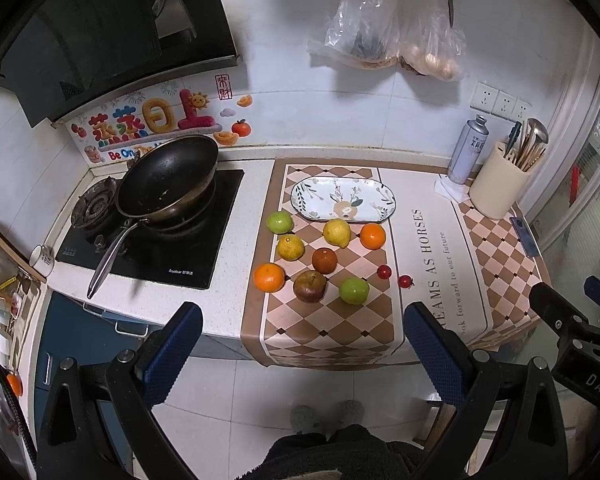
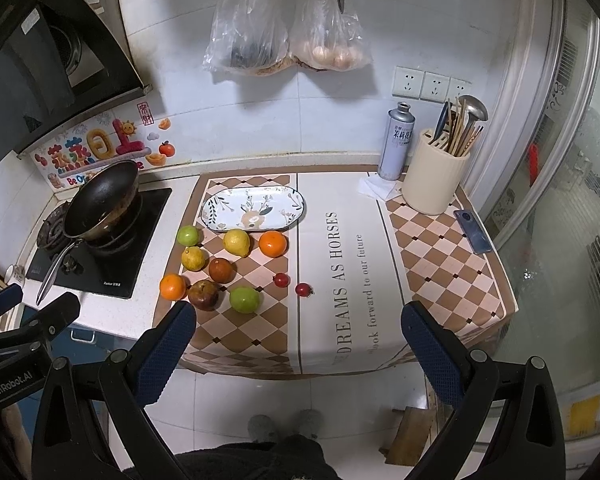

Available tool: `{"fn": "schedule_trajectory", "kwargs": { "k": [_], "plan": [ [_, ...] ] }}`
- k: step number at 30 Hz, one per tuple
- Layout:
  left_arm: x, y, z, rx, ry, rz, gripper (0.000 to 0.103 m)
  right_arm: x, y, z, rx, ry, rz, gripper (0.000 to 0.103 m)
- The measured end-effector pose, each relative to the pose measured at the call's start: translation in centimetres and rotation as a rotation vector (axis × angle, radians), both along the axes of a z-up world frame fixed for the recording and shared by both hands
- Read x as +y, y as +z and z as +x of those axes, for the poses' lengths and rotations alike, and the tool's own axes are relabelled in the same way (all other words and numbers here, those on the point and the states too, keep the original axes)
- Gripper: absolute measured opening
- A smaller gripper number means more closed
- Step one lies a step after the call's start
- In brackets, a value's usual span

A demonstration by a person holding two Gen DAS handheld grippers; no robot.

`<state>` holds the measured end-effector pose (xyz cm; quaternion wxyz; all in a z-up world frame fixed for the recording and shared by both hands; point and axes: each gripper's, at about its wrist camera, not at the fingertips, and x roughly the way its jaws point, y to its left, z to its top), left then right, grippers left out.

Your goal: Organize fruits

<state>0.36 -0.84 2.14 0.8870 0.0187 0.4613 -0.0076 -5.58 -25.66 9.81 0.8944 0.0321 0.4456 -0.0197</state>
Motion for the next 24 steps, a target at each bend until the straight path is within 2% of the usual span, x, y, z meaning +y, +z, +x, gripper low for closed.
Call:
{"fn": "schedule_trajectory", "kwargs": {
  "k": [24],
  "plan": [
    [0.9,-0.1,1.3,-0.003,-0.017,-0.013,0.103,1.4,-0.2,1.6,-0.006,-0.038,0.020,0.103]
  ]
}}
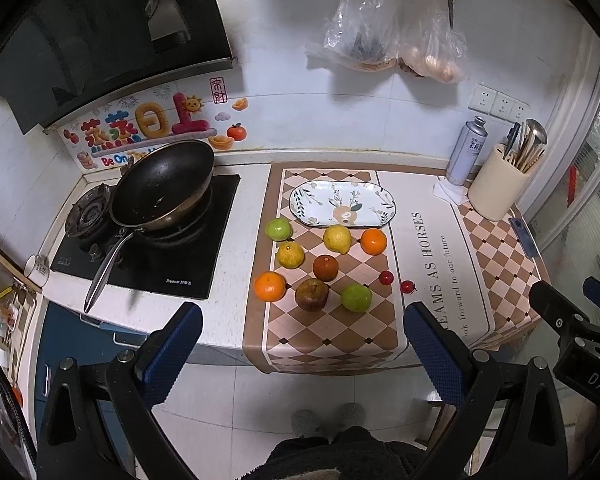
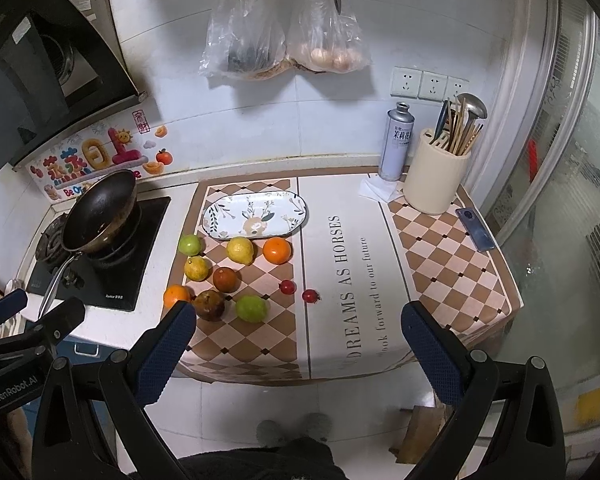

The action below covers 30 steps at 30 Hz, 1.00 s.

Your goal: Organize fruits

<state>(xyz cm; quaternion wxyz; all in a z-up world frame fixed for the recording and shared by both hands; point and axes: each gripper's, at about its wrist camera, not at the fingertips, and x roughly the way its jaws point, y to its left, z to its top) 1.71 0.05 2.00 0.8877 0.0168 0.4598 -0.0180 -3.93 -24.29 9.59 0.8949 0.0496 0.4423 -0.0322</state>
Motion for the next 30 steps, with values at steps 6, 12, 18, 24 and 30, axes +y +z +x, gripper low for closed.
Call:
{"fn": "schedule_trajectory", "kwargs": {
  "k": [6,12,18,24,30],
  "plan": [
    [1.4,-1.3,2.3,-0.055,0.010,0.012,0.103,0.4,-2.1,0.9,-0.047,-0.028,0.034,0.103],
    [3.7,-5.2,6.4,-0.036,0.074,0.079,0.103,0.1,-8.5,4.9,0.077,-0.014,0.109,0.103],
    [6.4,-12.1,12.2,0.111,0.150,0.110,0.103,0.7,-18.0,10.8,0.247,0.041,0.172,0.103],
    [8.3,-20.9,17.9,0.358,0.209,0.078,0.102,2.5,-28.0,17.4,0.432,0.124,0.211,0.103],
    [9.6,-28.4,21.3,0.595,0.262,-0.050,0.092,4.6,-34.6,21.2,0.586,0.172,0.246,0.101]
  ]
}}
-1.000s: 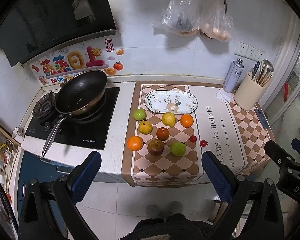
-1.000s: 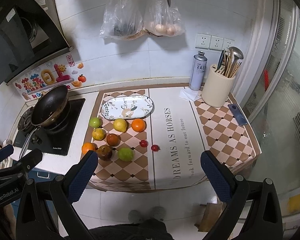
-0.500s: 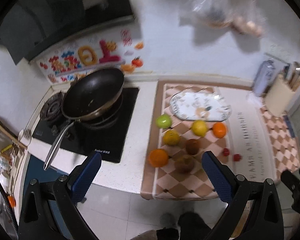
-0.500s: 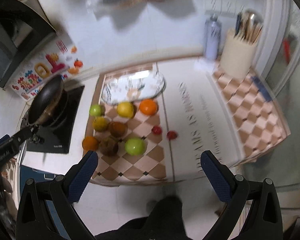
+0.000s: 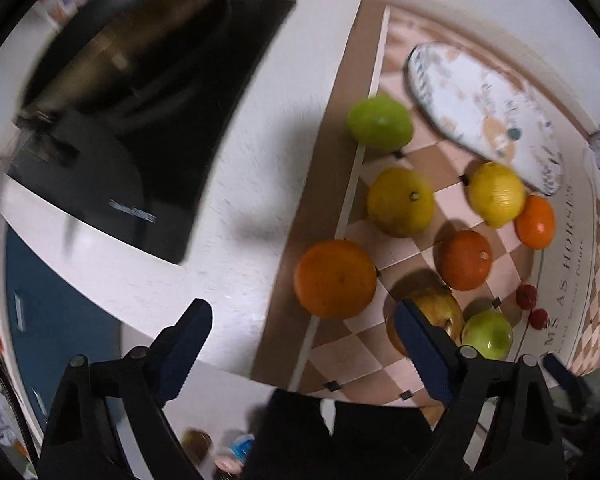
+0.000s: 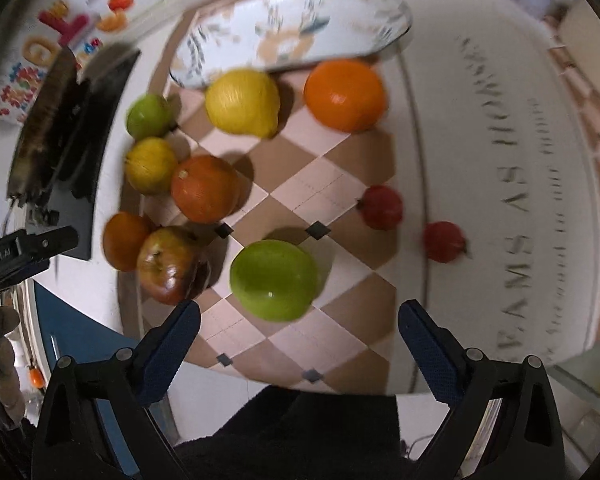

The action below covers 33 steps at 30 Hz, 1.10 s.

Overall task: Organize fruits
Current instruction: 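Grasp the orange with the left tool while the right tool grasps the green apple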

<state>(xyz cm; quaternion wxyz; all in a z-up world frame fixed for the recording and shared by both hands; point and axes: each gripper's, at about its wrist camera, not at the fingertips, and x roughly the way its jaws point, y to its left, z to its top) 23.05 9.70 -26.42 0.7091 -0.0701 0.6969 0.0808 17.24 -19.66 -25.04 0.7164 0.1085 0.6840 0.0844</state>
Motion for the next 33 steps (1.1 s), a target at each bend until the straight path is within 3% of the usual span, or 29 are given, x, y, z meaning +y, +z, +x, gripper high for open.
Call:
{"fn": "schedule_trajectory", "kwargs": {
  "k": [6,16,17,18,19,24,28,33],
  "plan": [
    [-0.5,-4.5,1.6,0.111,0.004,-0.050,0.092,1.2,-4.0,1.6,0.102,0.027,0.025,0.100],
    [-2.7,-6.9,2.0,0.163,-0.038,-0.077,0.092,2.4,-6.8,2.9,0.151,0.047,0.025,0.095],
    [-2.9,-6.9,2.0,0.166,-0.044,-0.075,0.084,2.6,-6.9,3.0,0.154,0.050,0.021,0.095],
    [-3.1,-7.0,2.1,0.169,-0.049,-0.076,0.070,2.7,-6.9,3.0,0.155,0.054,0.014,0.095],
    [-3.1,-7.2,2.1,0.174,-0.051,-0.080,0.065,2.8,-6.9,3.0,0.155,0.057,0.010,0.095],
    [-4.1,-6.8,2.0,0.155,-0.068,-0.066,0.063,3.0,-6.5,2.8,0.148,0.065,0.008,0.093],
    [-5.2,-6.0,1.2,0.131,-0.080,-0.037,0.062,3.3,-6.0,3.0,0.133,0.071,0.078,0.067],
    [-5.4,-5.8,0.3,0.120,-0.078,-0.026,0.062,4.6,-5.4,3.1,0.100,0.114,0.044,0.065]
  ]
}}
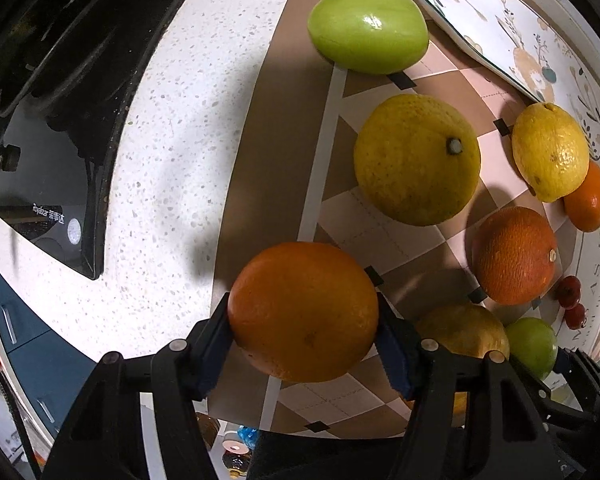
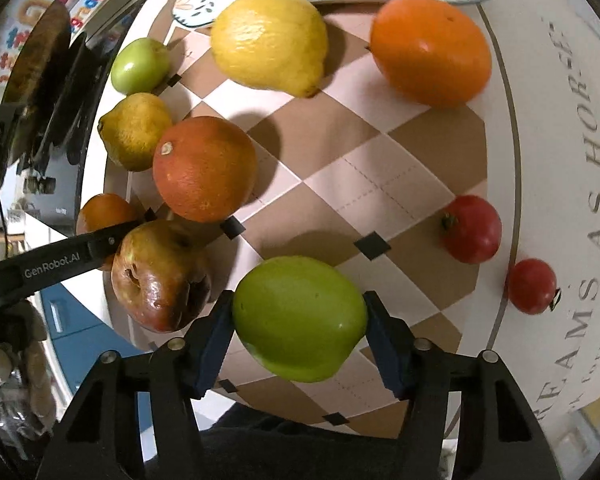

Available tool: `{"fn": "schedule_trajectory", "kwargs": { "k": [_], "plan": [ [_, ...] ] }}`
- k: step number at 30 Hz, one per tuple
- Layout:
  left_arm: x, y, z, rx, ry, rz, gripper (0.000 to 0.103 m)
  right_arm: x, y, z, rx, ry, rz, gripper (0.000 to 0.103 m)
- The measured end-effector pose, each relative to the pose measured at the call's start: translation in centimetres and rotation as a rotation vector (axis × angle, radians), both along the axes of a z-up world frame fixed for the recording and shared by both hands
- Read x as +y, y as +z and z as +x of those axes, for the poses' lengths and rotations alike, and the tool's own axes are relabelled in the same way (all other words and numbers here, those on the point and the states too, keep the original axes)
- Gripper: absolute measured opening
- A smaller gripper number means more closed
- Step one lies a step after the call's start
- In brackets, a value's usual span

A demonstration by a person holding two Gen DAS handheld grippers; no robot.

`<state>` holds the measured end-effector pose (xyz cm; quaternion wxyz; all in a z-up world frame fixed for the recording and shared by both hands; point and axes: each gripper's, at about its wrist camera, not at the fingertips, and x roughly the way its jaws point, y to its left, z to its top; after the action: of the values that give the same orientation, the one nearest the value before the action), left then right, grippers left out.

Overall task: Organize fruits
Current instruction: 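Grasp the orange with the left tool while the right tool grasps the green apple, then carry both fruits onto the white floral plate and open both tools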

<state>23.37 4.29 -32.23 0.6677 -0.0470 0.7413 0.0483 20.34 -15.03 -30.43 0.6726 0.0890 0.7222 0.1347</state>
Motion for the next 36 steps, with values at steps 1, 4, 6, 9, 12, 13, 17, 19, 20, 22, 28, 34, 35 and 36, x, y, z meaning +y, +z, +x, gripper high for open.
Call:
{"fn": "schedule_trajectory", "kwargs": {
  "k": [1,4,6,9,12,13,17,19,20,22,28,34,35,36],
  "plan": [
    [-0.3,0.5,-0.3,-0.003,0.000,0.003,0.062,0.1,0.1,0.0,-0.004,0.008,-0.004,0.065],
    [-0.4,1.9,-0.8,-0.021,0.002,0.006,0.062,-0.1,0.8,-0.4,-0.011,0.011,-0.011,0.065],
    [-0.5,3.5,-1.3,-0.040,0.006,-0.006,0.062,0.5,0.7,0.4,-0.019,-0.002,0.002,0.065],
    [-1.2,7.4,-1.5,-0.092,0.008,-0.039,0.062,-0.5,2.5,1.6,-0.058,-0.037,0.040,0.065],
    [-2.7,11.5,-0.4,-0.158,-0.003,-0.081,0.062,-2.4,5.3,3.6,-0.111,-0.079,0.081,0.065],
    [-3.2,12.4,0.2,-0.174,-0.009,-0.093,0.062,-3.0,6.5,4.7,-0.141,-0.090,0.088,0.065],
    [-5.1,15.9,5.4,-0.232,-0.044,-0.178,0.062,-5.2,9.5,10.3,-0.226,-0.118,0.084,0.065],
    [-5.6,16.2,8.4,-0.243,-0.060,-0.191,0.062,-6.5,9.9,12.8,-0.253,-0.127,0.064,0.065],
    [-6.1,16.1,10.0,-0.247,-0.075,-0.186,0.062,-7.0,9.8,14.8,-0.264,-0.129,0.044,0.065],
    [-7.0,15.0,13.0,-0.236,-0.098,-0.171,0.062,-7.3,9.0,17.1,-0.260,-0.137,0.032,0.065],
    [-9.1,8.5,19.9,-0.113,-0.108,-0.181,0.062,-6.6,4.5,23.3,-0.189,-0.110,0.008,0.065],
    [-9.1,4.5,23.3,-0.004,-0.054,-0.215,0.062,-5.1,1.2,26.1,-0.146,-0.044,-0.032,0.065],
    [-9.0,4.2,23.7,0.006,-0.049,-0.221,0.062,-5.0,0.9,26.4,-0.145,-0.039,-0.037,0.065],
    [-9.0,3.8,23.9,0.016,-0.045,-0.222,0.062,-4.8,0.6,26.7,-0.142,-0.027,-0.043,0.065]
  ]
}}
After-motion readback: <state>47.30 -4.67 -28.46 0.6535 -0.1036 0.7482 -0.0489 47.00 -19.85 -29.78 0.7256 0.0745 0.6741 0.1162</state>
